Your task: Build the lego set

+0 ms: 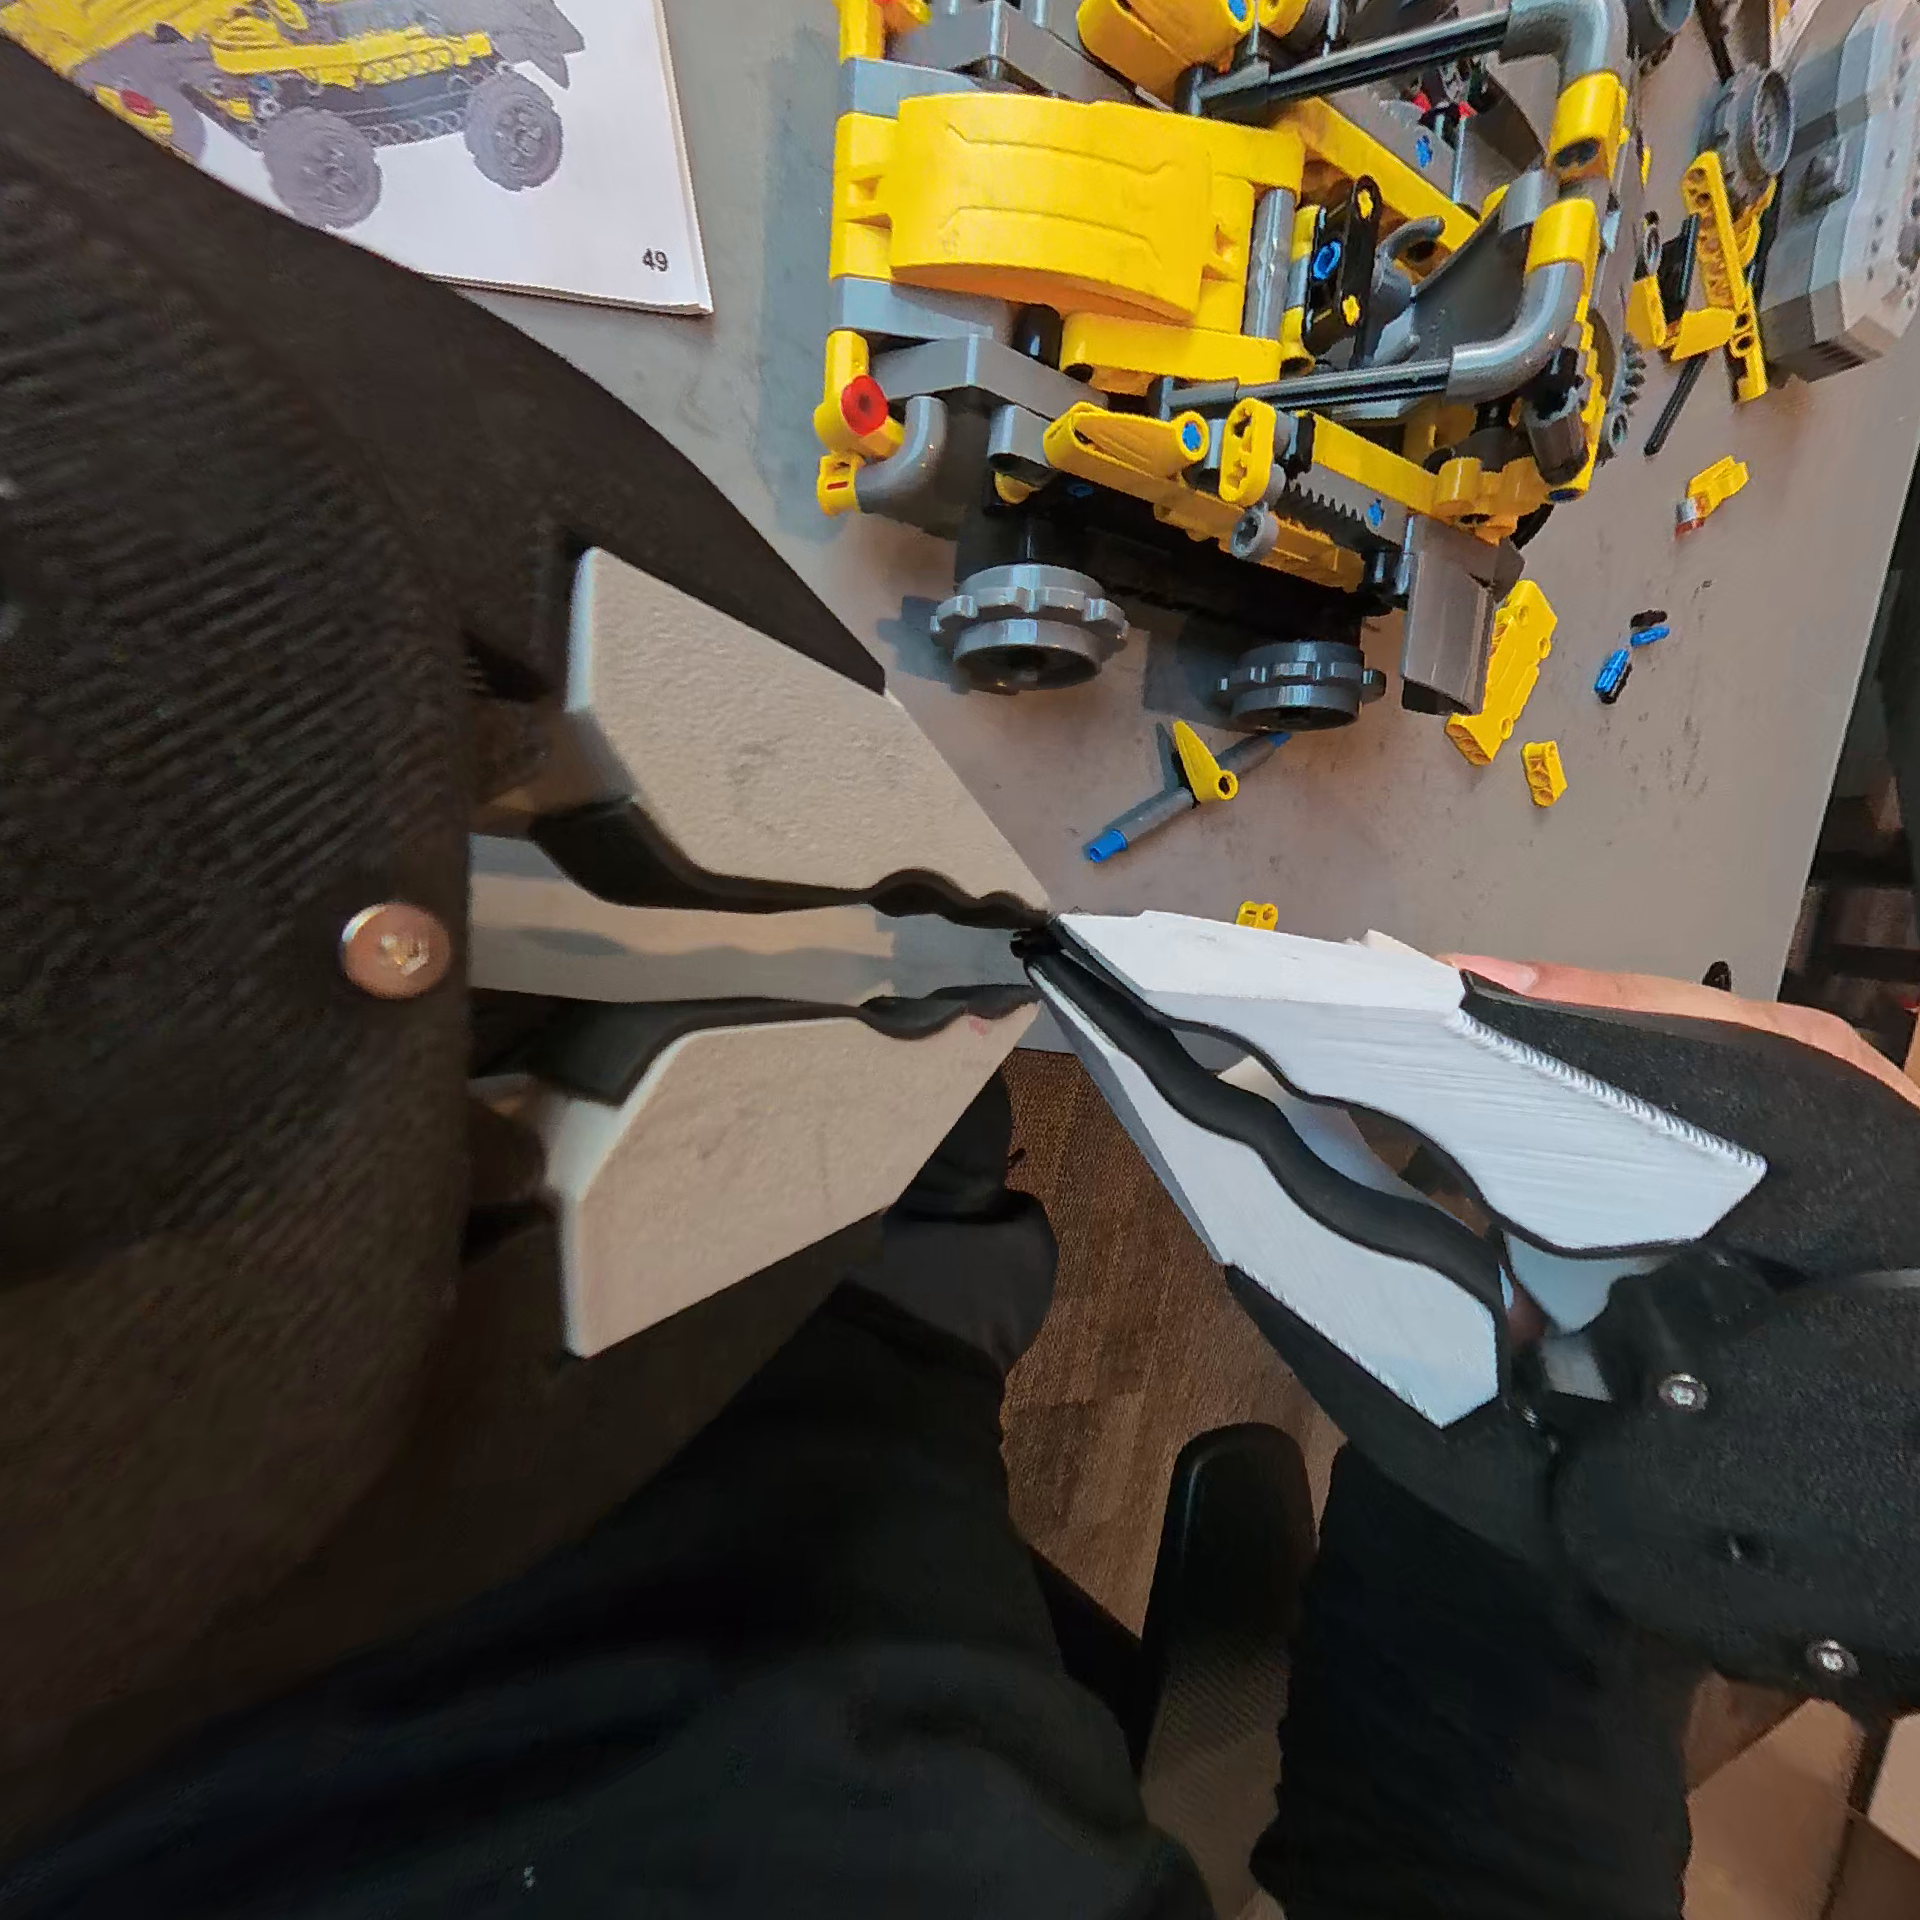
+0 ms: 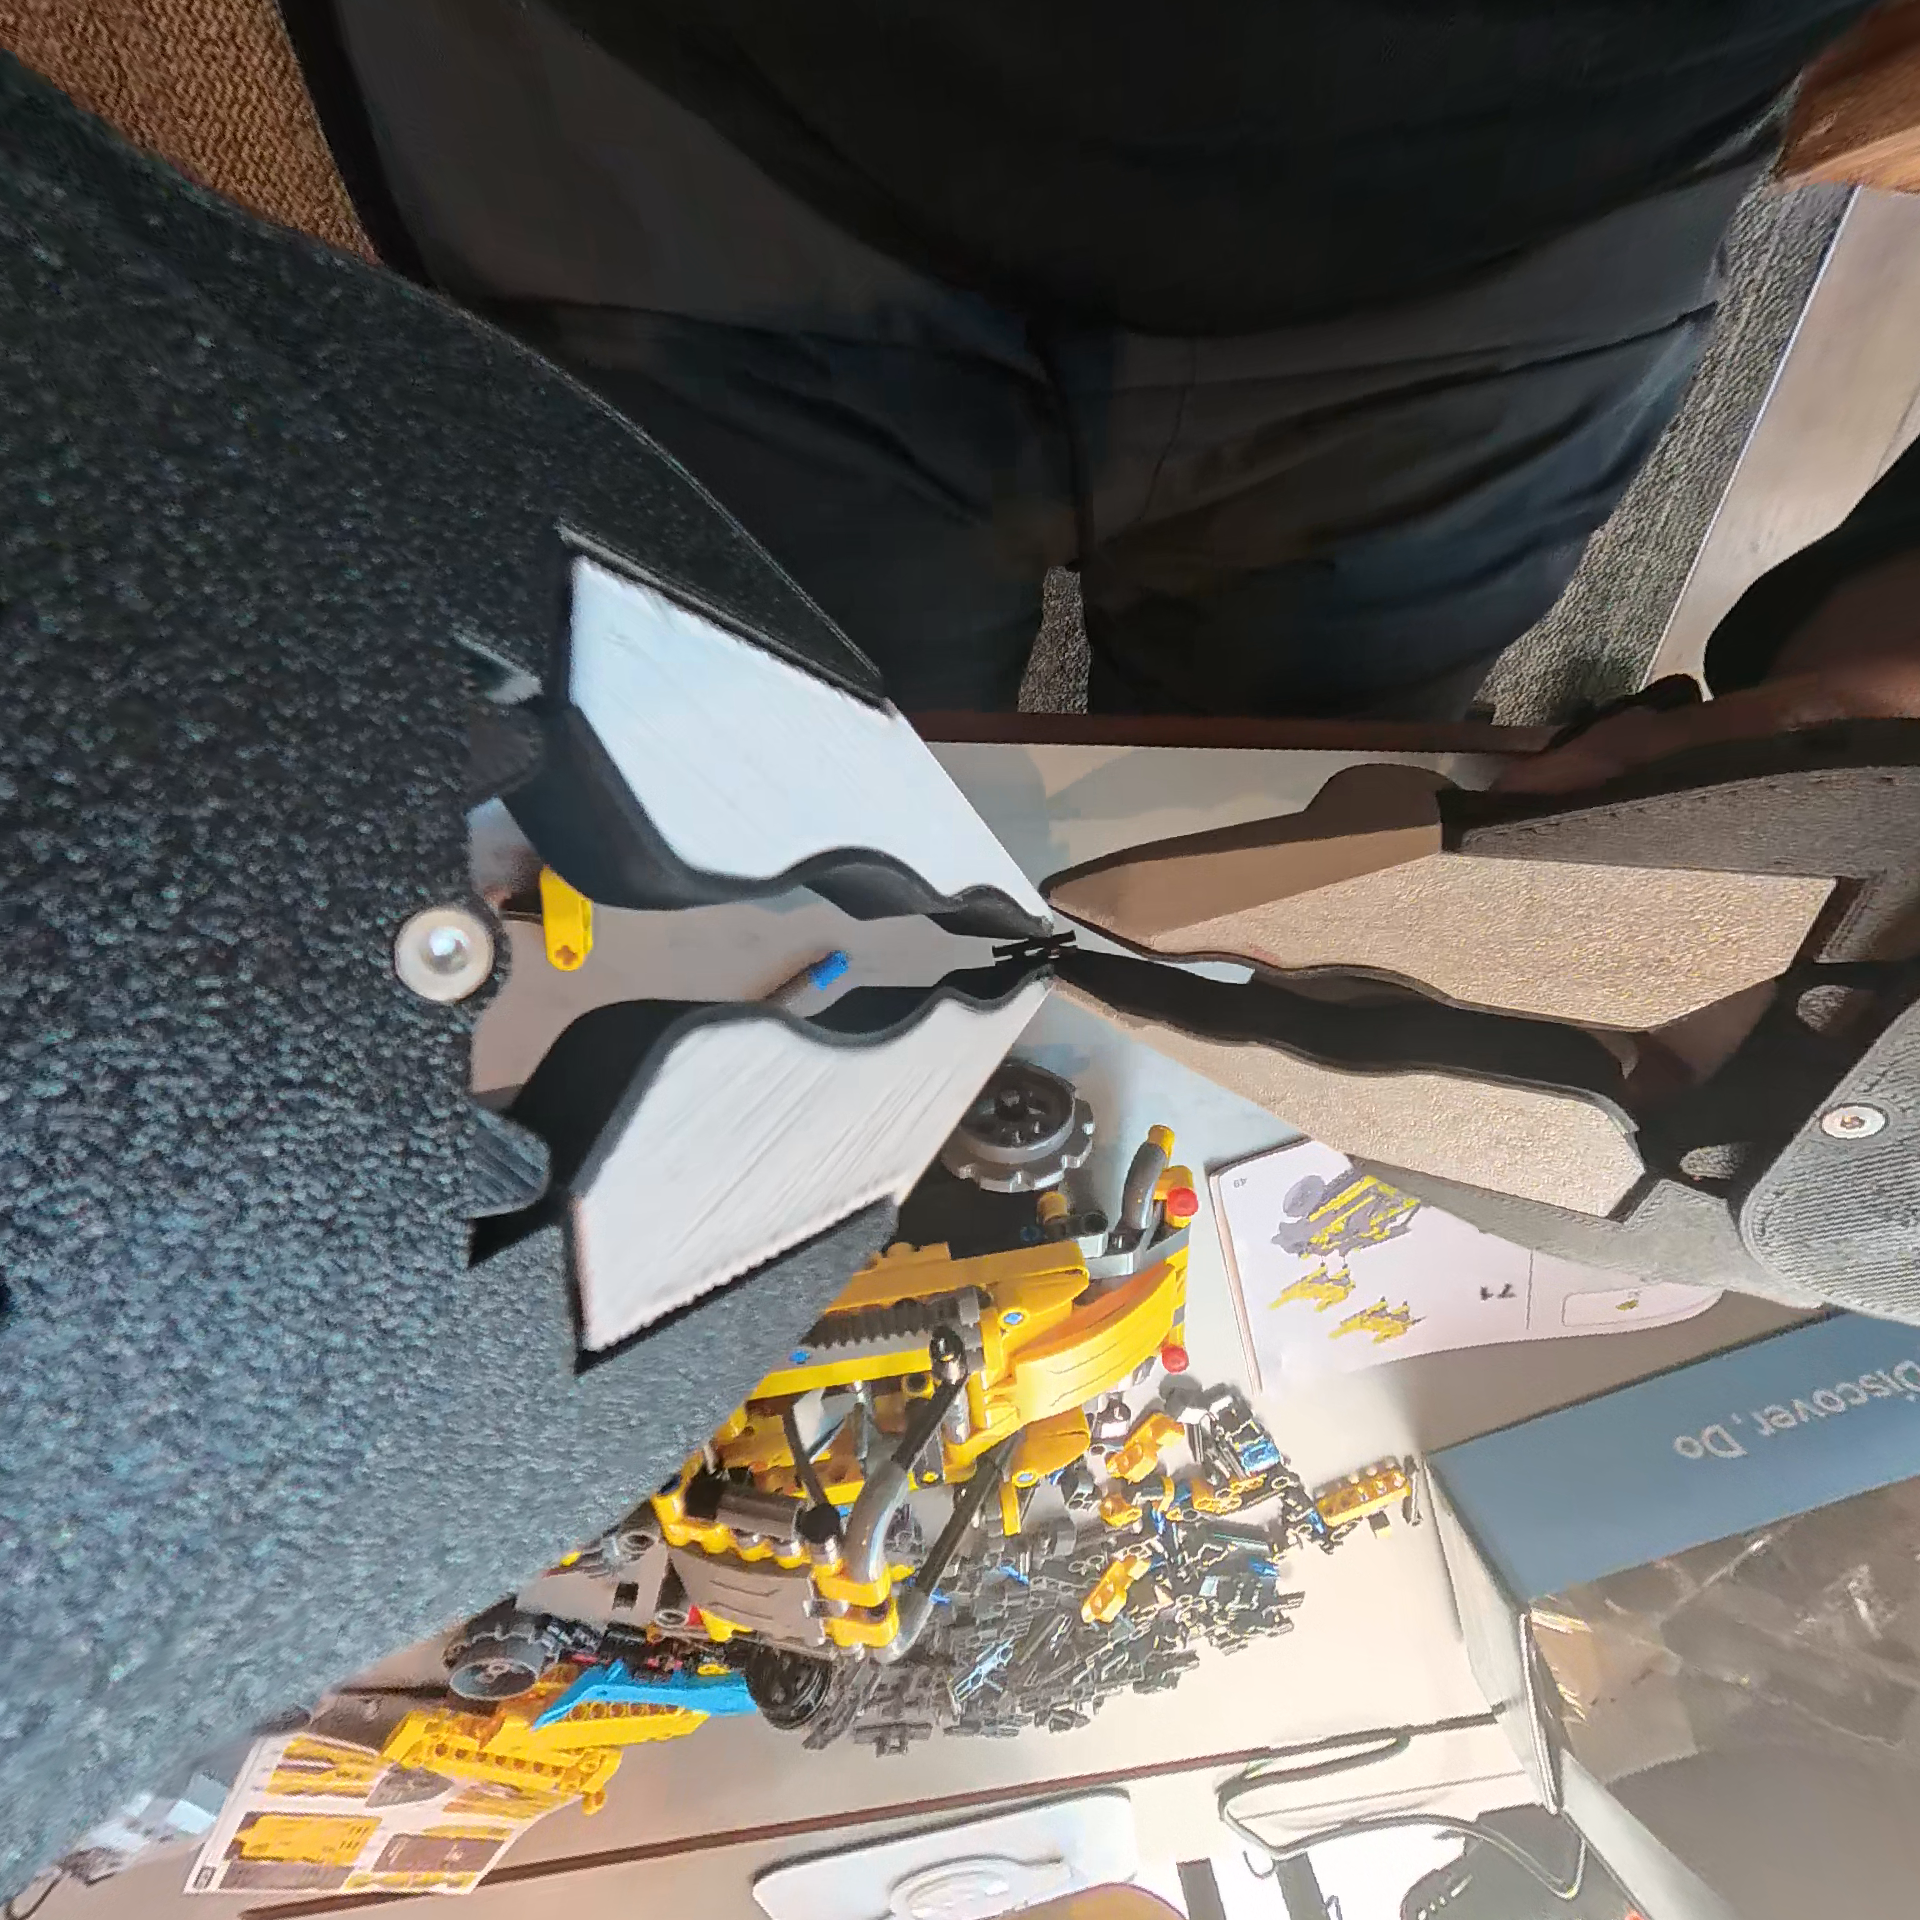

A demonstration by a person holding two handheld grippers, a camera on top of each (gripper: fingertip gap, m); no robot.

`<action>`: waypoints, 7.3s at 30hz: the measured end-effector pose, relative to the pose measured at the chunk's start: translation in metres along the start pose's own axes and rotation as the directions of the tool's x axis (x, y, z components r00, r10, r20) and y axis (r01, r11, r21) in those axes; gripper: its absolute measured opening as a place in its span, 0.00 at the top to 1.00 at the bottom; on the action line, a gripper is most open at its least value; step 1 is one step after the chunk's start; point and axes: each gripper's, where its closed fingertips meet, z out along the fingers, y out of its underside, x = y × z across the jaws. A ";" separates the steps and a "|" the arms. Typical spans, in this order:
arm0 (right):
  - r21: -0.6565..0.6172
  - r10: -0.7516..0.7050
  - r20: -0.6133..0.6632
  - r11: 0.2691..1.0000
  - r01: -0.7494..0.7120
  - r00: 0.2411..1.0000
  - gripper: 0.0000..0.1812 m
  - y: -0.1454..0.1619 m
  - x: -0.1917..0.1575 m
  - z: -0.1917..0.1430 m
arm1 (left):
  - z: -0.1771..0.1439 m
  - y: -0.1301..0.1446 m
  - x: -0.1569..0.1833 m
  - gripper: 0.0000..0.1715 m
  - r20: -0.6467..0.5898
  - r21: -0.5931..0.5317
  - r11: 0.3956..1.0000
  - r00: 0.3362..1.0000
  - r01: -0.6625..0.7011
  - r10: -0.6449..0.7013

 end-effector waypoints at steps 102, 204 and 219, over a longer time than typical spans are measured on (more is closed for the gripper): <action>-0.068 0.431 -0.034 0.899 -0.432 0.902 0.98 0.108 -0.020 -0.055 | 0.107 -0.013 0.000 0.87 -0.078 -0.269 0.924 0.963 -0.270 0.259; -0.040 0.677 0.020 0.736 -0.676 0.736 0.98 0.097 -0.021 -0.050 | 0.068 0.002 -0.024 0.89 -0.073 -0.393 0.822 0.905 -0.412 0.419; -0.061 0.591 -0.040 0.803 -0.592 0.806 0.93 0.118 -0.005 -0.047 | 0.077 0.001 -0.012 0.96 -0.071 -0.298 0.777 0.825 -0.554 0.560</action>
